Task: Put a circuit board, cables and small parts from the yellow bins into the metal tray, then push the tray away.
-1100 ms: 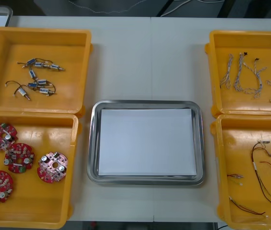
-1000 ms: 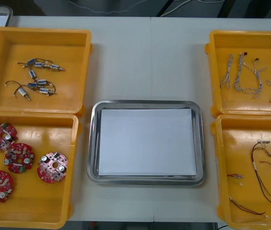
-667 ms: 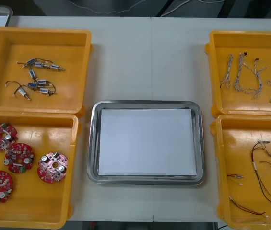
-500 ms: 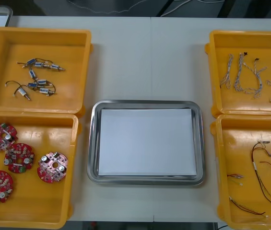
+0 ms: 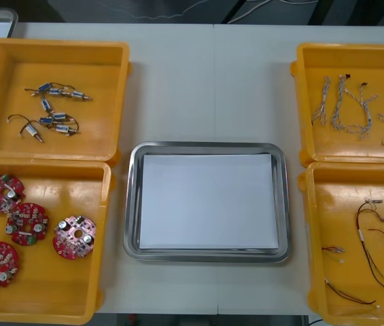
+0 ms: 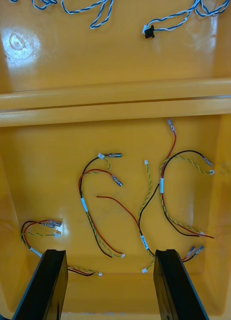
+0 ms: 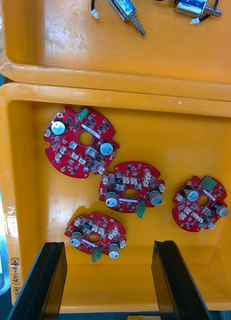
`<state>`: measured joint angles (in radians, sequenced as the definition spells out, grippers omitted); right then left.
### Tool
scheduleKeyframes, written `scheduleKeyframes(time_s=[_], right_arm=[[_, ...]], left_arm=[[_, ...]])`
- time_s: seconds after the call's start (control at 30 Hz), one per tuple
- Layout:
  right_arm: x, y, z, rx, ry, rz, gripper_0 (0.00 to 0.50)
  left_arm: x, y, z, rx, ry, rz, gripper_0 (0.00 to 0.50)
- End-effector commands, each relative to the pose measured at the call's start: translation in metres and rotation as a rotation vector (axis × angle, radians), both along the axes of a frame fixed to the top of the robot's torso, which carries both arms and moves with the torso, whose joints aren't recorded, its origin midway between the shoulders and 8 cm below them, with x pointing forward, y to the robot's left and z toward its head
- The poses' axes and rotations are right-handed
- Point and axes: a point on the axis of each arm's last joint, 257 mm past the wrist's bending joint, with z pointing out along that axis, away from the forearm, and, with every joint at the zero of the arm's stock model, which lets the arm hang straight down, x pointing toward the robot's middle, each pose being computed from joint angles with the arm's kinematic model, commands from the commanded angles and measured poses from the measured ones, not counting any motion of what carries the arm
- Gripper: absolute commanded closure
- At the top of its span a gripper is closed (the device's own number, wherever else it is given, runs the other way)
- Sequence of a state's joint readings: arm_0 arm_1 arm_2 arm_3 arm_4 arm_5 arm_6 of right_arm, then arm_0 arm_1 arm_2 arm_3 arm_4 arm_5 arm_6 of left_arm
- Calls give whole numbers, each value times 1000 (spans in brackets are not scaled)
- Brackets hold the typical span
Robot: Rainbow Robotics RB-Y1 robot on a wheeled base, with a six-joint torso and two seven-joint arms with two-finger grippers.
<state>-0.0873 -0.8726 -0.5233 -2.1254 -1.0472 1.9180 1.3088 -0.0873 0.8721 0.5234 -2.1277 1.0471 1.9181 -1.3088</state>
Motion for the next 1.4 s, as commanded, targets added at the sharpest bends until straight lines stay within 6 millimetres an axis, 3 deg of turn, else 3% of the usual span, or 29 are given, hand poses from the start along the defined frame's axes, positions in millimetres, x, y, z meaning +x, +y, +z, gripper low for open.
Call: scheduleKeyframes(time_s=[0.03,1.4], right_arm=[[0,1,1,-2,-2,2,0],[0,1,1,-2,-2,2,0]], left_arm=[[0,0,0,1,-1,-1,0],[0,0,0,1,-1,-1,0]])
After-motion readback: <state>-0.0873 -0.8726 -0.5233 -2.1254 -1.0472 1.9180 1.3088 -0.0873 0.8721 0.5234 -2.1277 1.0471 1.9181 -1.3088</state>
